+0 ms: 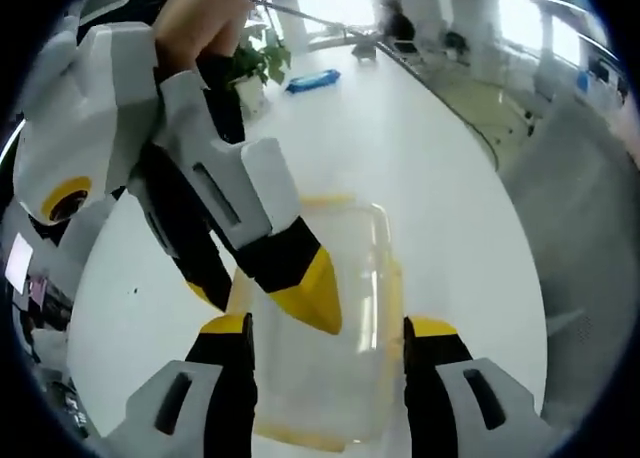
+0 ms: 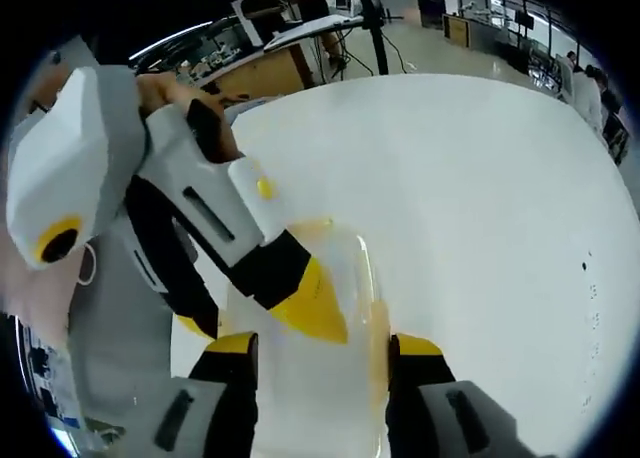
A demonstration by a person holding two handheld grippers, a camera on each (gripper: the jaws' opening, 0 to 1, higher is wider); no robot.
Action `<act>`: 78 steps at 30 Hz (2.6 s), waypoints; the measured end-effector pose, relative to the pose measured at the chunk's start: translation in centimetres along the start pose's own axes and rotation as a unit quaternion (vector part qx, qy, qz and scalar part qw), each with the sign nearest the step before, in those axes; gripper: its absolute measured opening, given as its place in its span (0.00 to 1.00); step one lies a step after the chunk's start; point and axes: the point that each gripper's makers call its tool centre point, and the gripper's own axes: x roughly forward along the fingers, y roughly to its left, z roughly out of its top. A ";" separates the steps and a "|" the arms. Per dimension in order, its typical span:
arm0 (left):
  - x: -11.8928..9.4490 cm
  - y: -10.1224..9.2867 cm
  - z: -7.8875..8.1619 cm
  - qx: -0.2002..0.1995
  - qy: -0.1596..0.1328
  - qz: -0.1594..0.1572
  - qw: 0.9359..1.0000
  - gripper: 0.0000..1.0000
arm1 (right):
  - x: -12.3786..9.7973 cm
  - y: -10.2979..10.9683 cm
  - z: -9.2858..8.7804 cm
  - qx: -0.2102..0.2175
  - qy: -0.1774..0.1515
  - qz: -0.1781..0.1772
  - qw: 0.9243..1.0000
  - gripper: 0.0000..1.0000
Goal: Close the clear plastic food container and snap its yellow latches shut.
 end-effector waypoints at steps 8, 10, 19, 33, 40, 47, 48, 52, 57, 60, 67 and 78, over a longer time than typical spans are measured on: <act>0.0 -0.1 0.0 0.004 0.012 -0.001 1.000 0.57 | 0.5 0.4 -0.1 0.014 0.007 0.036 0.999 0.49; 0.0 -0.1 0.0 0.003 0.012 -0.001 1.000 0.56 | 0.5 0.4 -0.2 0.012 0.010 0.036 0.999 0.49; 0.5 -0.4 0.0 0.009 -0.003 0.056 0.998 0.57 | 0.3 0.4 0.0 0.023 -0.030 0.014 0.999 0.51; 1.0 0.0 -0.2 0.029 -0.010 0.118 0.992 0.55 | 0.4 0.2 0.3 0.032 -0.051 -0.008 0.998 0.52; 1.1 -0.2 -0.1 0.031 -0.001 0.115 0.993 0.56 | 0.2 0.3 0.5 0.014 -0.012 -0.027 0.999 0.51; 1.0 -0.3 -0.1 0.029 -0.006 0.113 0.993 0.56 | -0.1 0.3 0.4 0.020 -0.023 -0.061 0.998 0.52; 1.0 -0.3 -0.1 0.029 -0.005 0.111 0.993 0.56 | -0.2 0.3 0.4 0.022 -0.024 -0.065 0.997 0.52; 0.8 -0.2 0.0 0.025 -0.005 0.098 0.995 0.56 | -0.5 0.4 0.4 0.035 -0.023 -0.094 0.995 0.52; 0.6 -0.2 0.2 0.021 0.003 0.075 0.997 0.56 | -0.7 0.6 0.5 0.031 -0.020 -0.126 0.991 0.51; 0.6 -0.2 0.1 0.017 0.005 0.066 0.998 0.57 | -0.8 0.4 0.4 0.040 -0.022 -0.136 0.990 0.51; 0.5 -0.3 0.2 0.015 0.009 0.060 0.998 0.57 | -1.1 0.5 0.3 0.058 -0.030 -0.170 0.983 0.53; -1.7 0.5 0.9 -0.088 -0.028 0.069 0.993 0.59 | -2.9 -0.2 -0.1 0.150 -0.096 -0.224 0.958 0.61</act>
